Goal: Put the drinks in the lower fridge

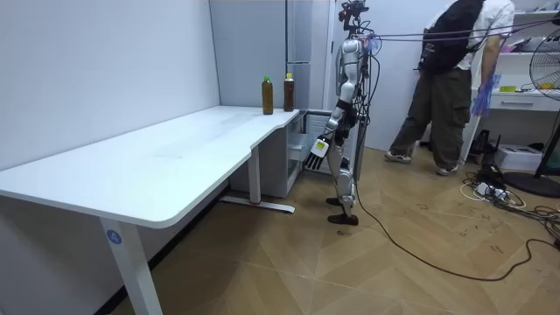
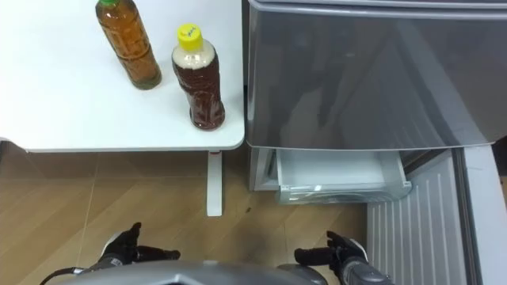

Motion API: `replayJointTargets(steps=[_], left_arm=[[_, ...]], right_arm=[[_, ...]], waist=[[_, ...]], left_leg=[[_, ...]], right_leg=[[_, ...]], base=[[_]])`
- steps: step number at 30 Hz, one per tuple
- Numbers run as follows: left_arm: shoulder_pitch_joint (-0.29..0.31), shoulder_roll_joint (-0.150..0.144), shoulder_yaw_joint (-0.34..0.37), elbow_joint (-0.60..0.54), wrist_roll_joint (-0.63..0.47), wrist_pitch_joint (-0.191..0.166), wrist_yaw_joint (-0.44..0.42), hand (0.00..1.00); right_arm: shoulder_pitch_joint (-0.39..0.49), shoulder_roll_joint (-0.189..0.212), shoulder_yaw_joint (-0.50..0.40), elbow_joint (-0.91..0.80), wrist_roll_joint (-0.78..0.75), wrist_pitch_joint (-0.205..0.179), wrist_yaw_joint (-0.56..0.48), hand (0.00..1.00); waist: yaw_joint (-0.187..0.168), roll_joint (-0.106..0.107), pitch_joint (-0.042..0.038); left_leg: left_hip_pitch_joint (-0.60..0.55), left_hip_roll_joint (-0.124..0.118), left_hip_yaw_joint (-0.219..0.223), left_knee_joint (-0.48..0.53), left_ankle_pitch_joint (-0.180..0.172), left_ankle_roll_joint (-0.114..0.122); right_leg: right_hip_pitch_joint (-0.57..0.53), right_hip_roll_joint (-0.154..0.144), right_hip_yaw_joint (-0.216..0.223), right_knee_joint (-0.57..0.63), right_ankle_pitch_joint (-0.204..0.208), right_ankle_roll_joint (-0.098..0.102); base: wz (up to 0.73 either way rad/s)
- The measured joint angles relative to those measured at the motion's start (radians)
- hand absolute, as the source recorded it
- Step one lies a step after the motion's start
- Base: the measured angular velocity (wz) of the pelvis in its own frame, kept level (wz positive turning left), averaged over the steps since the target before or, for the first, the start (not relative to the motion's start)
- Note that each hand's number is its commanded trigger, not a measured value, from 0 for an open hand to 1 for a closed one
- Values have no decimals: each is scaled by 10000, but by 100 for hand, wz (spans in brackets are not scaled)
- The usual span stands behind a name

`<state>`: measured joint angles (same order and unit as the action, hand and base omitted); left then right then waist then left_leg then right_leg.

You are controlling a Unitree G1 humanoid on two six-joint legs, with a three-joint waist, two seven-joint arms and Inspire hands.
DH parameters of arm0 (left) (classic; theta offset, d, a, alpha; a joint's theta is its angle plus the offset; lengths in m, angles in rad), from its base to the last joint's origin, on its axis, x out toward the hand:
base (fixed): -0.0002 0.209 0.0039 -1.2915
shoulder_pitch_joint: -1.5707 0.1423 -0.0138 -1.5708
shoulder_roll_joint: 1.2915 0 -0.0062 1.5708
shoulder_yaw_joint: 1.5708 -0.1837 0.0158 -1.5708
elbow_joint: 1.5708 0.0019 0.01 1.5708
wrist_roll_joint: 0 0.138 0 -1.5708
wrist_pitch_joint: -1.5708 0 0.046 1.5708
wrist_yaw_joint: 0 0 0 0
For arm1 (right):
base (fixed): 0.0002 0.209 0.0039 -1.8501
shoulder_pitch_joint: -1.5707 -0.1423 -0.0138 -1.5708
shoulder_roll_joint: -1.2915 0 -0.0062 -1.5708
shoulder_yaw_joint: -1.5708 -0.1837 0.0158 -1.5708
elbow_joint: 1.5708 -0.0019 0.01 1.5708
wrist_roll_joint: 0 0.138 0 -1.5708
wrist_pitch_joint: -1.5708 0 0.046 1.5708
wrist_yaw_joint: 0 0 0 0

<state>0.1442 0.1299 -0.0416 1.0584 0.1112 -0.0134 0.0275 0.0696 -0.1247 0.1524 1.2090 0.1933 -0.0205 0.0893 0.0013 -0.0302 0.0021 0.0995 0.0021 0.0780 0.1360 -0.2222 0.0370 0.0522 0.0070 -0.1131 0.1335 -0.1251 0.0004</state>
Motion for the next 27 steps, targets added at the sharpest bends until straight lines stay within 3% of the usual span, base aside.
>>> replayJointTargets(steps=[12, 23, 27], left_arm=[[-21, 6, 88, 14, -29, 76, -2, 0], [112, -5, 170, 383, -2019, 58, 32, 0], [232, -56, 759, 376, -2280, 56, 57, 0]], right_arm=[[-4, 2, -196, 17, -34, -4, -34, 0], [-1, 7, -300, 116, -29, -41, -151, 0], [61, 22, -584, 119, -48, -103, -81, 0]], waist=[[-6, 22, 11], [17, 34, 29], [62, 35, 106]], left_leg=[[-3, -7, 17, 45, 0, 0], [32, 1, -6, -5, 0, -1], [181, 13, 2, -7, -23, -4]], right_leg=[[1, -2, 8, -10, -31, -4], [32, 1, 23, -4, -31, -4], [148, 22, 66, -14, -32, -4]], base=[[0], [0], [-1]])
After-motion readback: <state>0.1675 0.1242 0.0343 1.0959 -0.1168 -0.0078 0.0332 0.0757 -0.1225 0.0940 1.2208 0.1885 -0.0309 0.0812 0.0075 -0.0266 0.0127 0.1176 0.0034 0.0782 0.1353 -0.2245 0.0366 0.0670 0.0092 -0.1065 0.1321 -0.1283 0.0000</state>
